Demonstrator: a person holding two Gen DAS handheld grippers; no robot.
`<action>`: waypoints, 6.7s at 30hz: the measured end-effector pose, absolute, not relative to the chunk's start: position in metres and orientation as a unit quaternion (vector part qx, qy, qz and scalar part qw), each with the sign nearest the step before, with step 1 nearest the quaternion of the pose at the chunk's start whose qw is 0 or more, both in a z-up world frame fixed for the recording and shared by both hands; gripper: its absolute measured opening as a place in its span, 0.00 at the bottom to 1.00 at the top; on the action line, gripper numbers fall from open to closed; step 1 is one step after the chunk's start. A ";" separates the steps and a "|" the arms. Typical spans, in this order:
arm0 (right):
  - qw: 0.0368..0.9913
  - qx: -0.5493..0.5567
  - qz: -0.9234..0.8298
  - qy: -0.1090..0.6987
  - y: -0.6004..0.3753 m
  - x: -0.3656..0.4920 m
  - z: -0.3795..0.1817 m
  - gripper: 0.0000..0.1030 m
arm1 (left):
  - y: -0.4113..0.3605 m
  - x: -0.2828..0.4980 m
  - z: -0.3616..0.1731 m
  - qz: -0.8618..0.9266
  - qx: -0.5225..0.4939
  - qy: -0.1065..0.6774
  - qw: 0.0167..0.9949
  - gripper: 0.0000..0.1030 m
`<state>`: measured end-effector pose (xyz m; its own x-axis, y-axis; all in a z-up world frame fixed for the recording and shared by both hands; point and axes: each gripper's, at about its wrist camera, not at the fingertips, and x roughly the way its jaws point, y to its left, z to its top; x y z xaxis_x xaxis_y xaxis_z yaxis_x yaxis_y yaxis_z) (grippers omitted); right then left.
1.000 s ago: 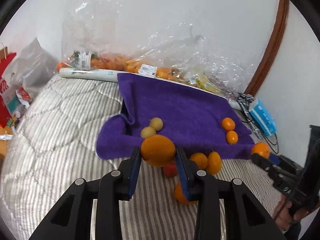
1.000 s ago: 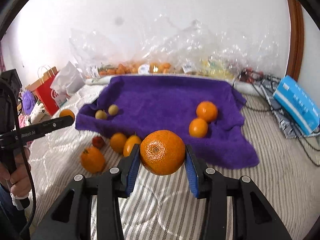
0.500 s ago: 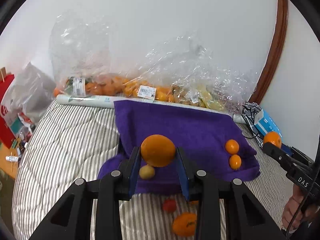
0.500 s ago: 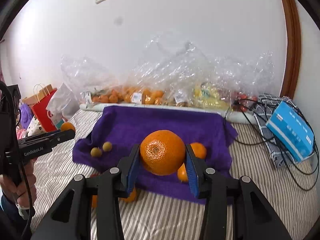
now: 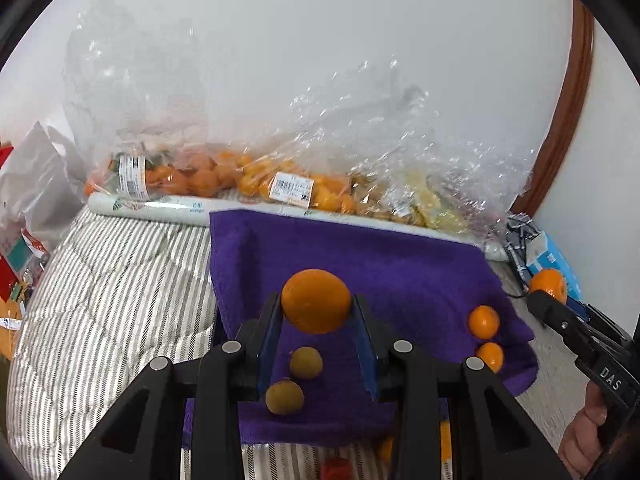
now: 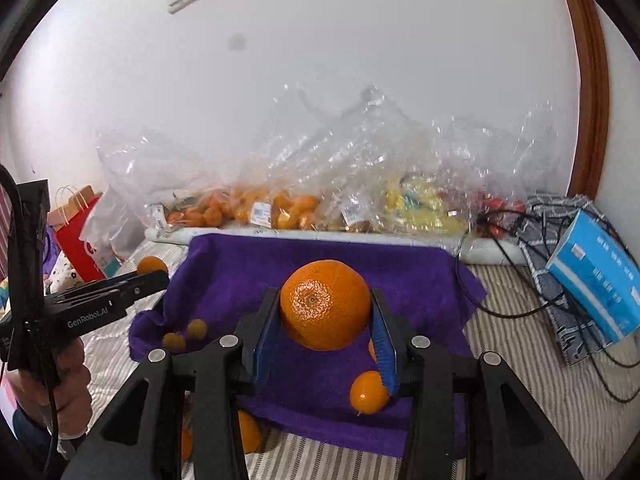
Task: Organize fruits
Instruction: 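Lift and carry both held mandarins over the purple towel, then lower both mandarins onto the purple towel and open both tools, then withdraw both tools from the towel toward the remaining fruits, then grasp the oval orange fruit with the right tool while the left tool grasps the red fruit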
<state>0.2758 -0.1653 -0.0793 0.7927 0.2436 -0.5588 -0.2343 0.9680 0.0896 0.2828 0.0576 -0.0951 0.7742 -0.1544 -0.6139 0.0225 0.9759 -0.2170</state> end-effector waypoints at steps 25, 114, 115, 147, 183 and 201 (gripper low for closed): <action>0.942 0.014 0.081 0.327 -0.192 0.302 -0.109 0.41 | 0.074 0.294 -0.119 -0.030 -0.123 0.355 0.926 0.32; 0.939 -0.027 0.105 0.327 -0.148 0.252 -0.106 0.42 | 0.047 0.267 -0.088 -0.070 -0.088 0.354 0.928 0.45; 0.936 -0.031 0.110 0.333 -0.144 0.246 -0.107 0.42 | 0.050 0.263 -0.087 -0.070 -0.091 0.356 0.928 0.45; 0.906 -0.037 0.148 0.394 -0.111 0.213 -0.161 0.31 | 0.090 0.172 -0.134 -0.072 -0.110 0.389 0.912 0.45; 0.912 -0.040 0.108 0.394 -0.181 0.202 -0.173 0.31 | 0.037 0.239 -0.162 -0.132 -0.115 0.468 0.866 0.22; 0.922 -0.028 0.124 0.365 -0.177 0.196 -0.146 0.31 | 0.061 0.222 -0.140 -0.137 -0.144 0.439 0.876 0.23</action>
